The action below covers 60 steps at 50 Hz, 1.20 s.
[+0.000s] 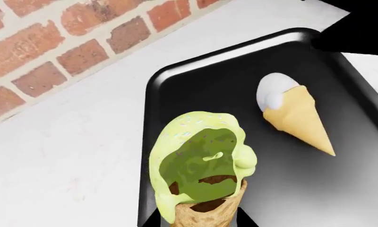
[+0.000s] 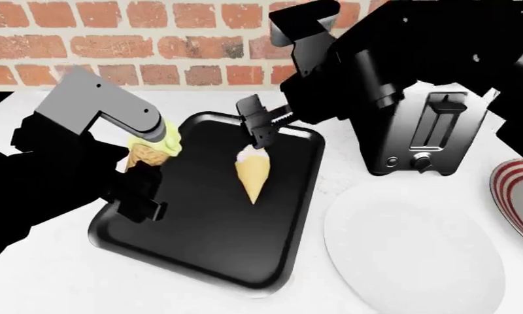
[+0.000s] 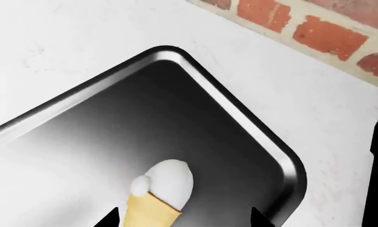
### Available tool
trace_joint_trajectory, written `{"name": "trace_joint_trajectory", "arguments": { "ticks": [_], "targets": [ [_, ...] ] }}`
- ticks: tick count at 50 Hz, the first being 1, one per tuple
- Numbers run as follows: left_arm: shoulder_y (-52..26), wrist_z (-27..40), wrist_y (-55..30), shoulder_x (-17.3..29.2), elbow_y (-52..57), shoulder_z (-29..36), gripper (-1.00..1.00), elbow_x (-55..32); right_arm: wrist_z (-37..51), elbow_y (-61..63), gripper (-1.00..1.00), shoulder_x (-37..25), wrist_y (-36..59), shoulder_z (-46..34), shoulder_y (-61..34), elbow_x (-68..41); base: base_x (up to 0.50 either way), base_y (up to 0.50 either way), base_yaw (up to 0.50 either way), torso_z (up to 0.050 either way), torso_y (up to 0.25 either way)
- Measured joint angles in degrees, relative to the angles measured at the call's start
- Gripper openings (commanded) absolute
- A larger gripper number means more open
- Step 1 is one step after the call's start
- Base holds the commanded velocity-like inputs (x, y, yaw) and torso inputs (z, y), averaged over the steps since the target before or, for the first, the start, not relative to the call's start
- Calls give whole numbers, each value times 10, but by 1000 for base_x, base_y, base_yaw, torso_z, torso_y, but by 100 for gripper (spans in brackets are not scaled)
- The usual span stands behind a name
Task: Move the dessert items from the plate to the tray.
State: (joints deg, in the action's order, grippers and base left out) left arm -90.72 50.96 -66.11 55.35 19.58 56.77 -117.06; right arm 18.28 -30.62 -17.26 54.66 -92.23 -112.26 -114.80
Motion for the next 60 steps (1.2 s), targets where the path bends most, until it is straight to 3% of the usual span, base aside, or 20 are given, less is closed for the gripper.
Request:
{"name": "trace_joint_trajectory", "arguments": {
  "ticks": [31, 60],
  "targets": [
    [11, -19, -22, -94, -84, 58, -100, 14, 166, 233, 100, -207, 14, 97, -143, -145, 0, 0, 0, 0, 0],
    [22, -75, -42, -156, -170, 98, -100, 60, 227, 306, 100, -277, 26, 146, -168, -186, 0, 0, 0, 0, 0]
  ]
}}
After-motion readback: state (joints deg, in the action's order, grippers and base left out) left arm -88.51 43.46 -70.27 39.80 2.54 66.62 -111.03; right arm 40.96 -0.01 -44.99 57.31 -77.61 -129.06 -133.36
